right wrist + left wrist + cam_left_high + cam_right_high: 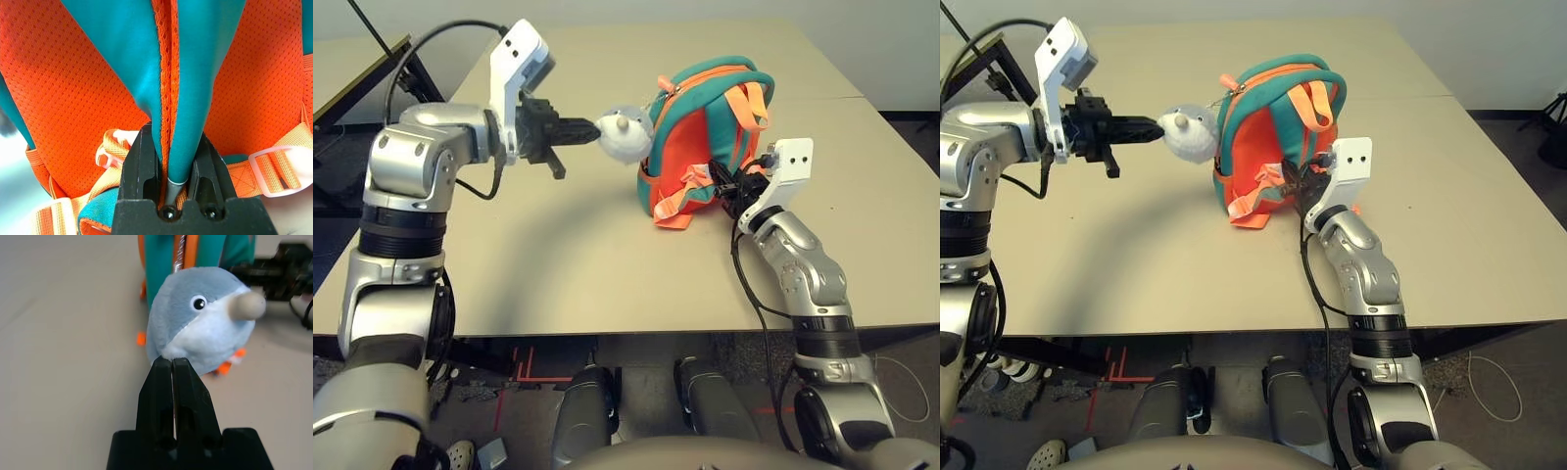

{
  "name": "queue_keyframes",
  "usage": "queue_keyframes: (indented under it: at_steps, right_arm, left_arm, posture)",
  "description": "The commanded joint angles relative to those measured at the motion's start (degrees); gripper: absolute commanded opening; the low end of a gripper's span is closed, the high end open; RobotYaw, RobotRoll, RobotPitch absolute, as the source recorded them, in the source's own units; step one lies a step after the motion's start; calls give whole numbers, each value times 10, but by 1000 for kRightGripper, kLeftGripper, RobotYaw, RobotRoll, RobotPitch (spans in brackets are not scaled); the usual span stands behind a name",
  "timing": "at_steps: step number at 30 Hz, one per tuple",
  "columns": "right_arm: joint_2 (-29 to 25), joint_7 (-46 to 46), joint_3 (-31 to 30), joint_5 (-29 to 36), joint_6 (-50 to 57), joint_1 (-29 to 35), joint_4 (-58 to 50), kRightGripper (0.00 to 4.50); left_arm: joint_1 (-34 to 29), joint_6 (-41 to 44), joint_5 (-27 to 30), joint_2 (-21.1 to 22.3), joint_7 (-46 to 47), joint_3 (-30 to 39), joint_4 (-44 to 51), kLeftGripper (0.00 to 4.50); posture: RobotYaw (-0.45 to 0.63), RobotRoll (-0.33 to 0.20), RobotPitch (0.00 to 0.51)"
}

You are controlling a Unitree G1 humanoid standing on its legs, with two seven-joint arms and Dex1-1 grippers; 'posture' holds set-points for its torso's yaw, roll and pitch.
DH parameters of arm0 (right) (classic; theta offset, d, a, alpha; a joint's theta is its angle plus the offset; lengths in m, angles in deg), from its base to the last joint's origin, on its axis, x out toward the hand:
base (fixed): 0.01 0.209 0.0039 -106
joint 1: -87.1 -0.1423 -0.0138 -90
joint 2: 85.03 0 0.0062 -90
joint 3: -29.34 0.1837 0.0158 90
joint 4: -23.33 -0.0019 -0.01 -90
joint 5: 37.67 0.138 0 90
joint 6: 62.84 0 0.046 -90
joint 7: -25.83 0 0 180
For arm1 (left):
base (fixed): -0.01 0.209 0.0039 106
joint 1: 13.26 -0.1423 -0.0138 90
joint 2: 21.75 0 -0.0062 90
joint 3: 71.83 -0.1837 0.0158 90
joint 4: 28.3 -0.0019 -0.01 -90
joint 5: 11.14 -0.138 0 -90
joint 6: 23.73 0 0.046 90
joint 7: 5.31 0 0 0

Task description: Put the pencil case into the backpack and zip it.

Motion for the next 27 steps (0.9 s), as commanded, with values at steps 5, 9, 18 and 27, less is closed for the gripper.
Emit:
queue_keyframes:
  at_steps: [5, 9, 18, 27]
  right_arm:
    - [3, -3, -9, -9, 7, 0, 14, 518]
    - [4, -4, -9, -11, 8, -1, 13, 518]
    - [5, -2, -6, -14, 10, -3, 11, 518]
    - [6, -1, -9, -18, 9, 0, 7, 518]
  left_arm:
    - [-30, -67, -60, -21, 6, -56, -104, 0]
    - [-28, -107, -88, -48, 6, -79, -168, 0]
    - [-10, -183, -150, -101, 2, -114, -280, 0]
    - [5, -171, -117, -117, -26, -64, -263, 0]
  posture:
    - [-167, 0, 96]
    - [-167, 0, 96]
    - [-183, 0, 94]
    - [-187, 0, 95]
